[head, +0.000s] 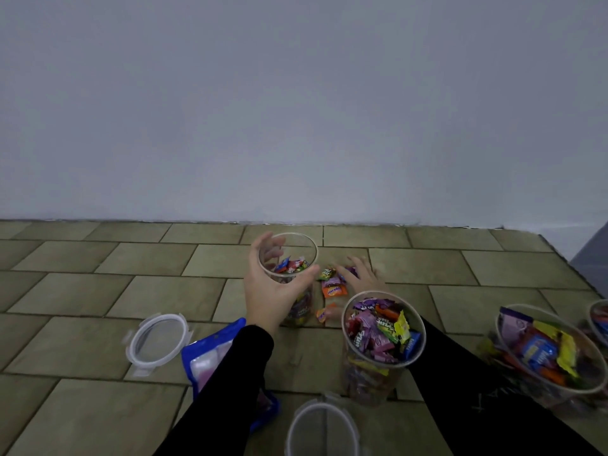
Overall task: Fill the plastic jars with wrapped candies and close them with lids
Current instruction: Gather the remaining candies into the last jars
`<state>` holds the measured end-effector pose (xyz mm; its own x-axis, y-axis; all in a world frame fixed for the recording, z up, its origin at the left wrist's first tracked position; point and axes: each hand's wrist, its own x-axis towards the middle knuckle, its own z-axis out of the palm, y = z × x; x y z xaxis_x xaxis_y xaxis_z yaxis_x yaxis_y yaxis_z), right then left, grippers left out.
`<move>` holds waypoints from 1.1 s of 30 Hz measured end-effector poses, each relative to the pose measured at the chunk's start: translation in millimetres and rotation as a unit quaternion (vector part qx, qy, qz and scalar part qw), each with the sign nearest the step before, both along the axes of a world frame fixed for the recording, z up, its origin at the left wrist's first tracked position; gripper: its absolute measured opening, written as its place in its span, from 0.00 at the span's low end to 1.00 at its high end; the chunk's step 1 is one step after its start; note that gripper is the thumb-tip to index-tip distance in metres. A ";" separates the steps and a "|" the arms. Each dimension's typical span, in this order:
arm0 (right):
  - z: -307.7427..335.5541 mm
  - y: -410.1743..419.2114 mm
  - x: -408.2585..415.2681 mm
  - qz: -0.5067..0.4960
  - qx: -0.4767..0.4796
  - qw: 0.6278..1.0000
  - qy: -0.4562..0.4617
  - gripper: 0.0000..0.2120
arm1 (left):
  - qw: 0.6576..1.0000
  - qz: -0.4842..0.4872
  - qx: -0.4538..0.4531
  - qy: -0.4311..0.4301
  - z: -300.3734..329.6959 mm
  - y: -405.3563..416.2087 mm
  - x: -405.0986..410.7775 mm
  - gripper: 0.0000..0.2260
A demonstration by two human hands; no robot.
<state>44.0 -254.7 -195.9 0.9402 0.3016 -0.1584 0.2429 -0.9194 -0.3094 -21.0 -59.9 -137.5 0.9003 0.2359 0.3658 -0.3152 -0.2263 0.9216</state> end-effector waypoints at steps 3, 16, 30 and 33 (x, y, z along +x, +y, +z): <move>-1.5 2.3 3.8 0.023 -0.024 0.999 -0.019 0.46 | 1.000 0.001 0.000 -0.001 -0.8 -1.0 2.4 0.37; 1.6 6.1 13.1 0.083 -0.035 0.996 -0.027 0.55 | 1.000 0.001 0.008 -0.008 -6.5 -0.3 10.5 0.38; 10.0 14.9 2.8 0.067 0.005 0.997 0.033 0.26 | 1.000 -0.001 -0.010 0.010 -5.8 -1.6 6.3 0.38; 13.9 14.5 4.6 0.028 0.011 0.998 0.049 0.22 | 1.000 0.000 -0.009 0.009 -7.4 -1.0 2.9 0.38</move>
<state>48.6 -240.2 -181.9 0.9021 0.3575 -0.2416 0.2609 -0.8979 -0.3544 -18.1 -60.9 -144.8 0.9065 0.2423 0.3457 -0.2993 -0.2086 0.9311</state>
